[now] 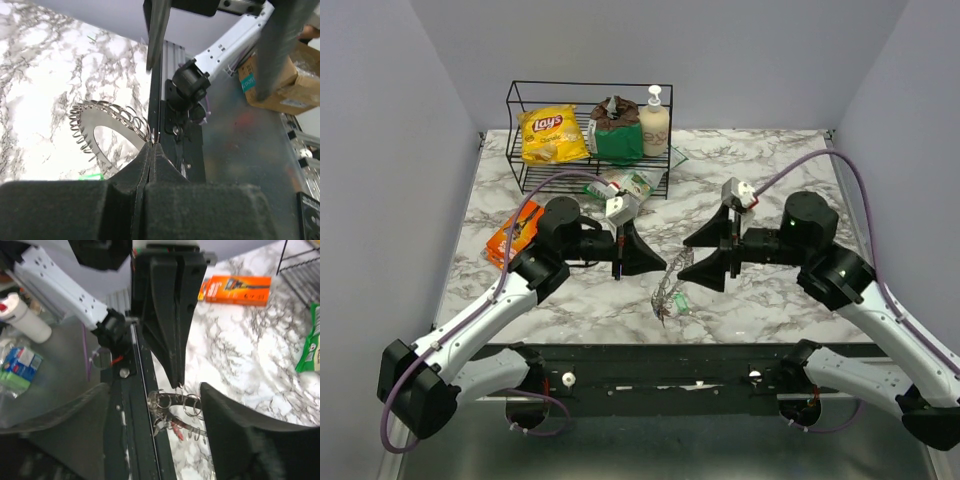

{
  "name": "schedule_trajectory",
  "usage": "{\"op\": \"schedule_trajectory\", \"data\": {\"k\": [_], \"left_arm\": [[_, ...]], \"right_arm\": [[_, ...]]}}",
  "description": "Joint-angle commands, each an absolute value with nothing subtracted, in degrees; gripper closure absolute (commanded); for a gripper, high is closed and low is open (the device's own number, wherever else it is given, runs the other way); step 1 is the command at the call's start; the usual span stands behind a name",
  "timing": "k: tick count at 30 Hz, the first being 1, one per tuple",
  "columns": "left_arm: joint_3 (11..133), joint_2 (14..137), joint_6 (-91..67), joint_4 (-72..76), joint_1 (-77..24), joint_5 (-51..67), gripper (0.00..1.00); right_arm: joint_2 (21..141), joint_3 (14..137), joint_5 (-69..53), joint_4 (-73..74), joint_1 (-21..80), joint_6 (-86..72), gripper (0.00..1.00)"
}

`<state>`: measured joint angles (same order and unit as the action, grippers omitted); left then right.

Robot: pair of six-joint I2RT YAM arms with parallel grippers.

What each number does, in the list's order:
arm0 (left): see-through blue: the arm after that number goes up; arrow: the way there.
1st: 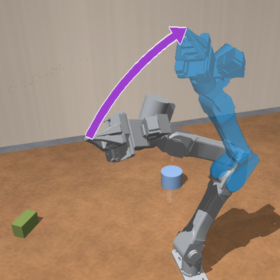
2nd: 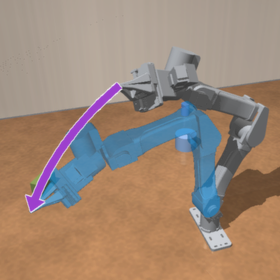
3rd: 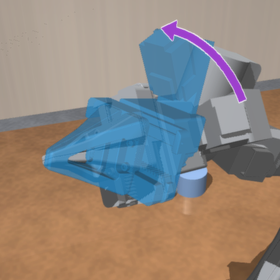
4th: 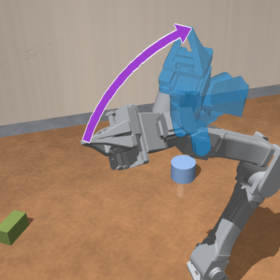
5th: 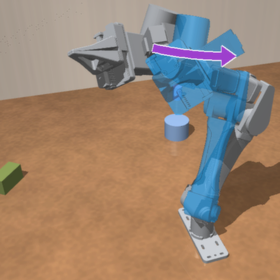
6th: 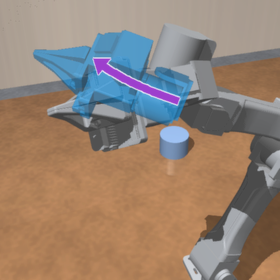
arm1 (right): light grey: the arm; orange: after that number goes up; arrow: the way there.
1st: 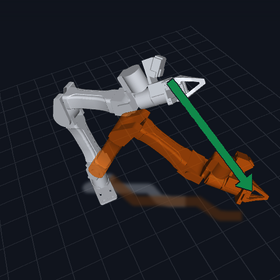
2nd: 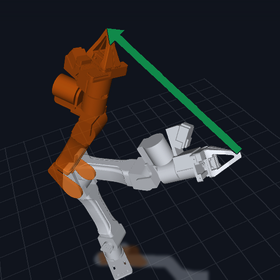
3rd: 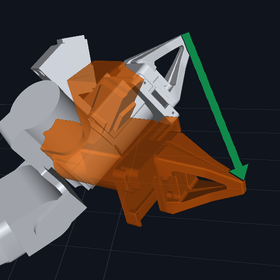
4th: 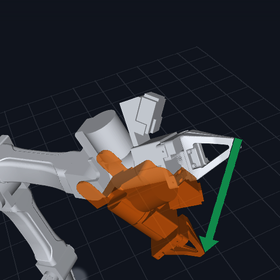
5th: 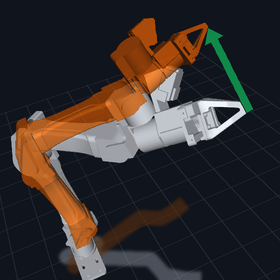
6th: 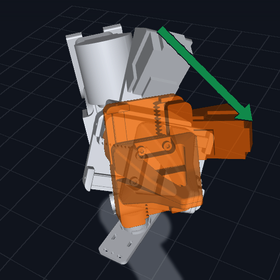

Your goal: Put the keys on the keyring

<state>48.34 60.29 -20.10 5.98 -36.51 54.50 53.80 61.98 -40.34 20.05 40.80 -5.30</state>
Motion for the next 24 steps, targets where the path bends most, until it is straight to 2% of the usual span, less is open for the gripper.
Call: {"op": "schedule_trajectory", "data": {"k": [1,3,14,24], "left_arm": [[45.2,56.8,-25.2,20.5,-36.9,49.9,1.00],[43.4,56.2,-27.4,23.4,-36.8,48.6,1.00],[33.5,53.0,-36.0,48.7,-36.8,44.0,1.00],[28.2,54.6,-46.6,69.2,-36.8,40.3,1.00]], "right_arm": [[49.3,59.7,-33.5,12.2,41.0,-9.7,0.14],[48.9,59.3,-32.9,12.0,41.0,-9.8,0.11],[49.0,59.4,-35.2,11.5,41.0,-10.5,0.11],[49.6,60.2,-38.8,8.9,41.0,-12.3,0.16]]}}
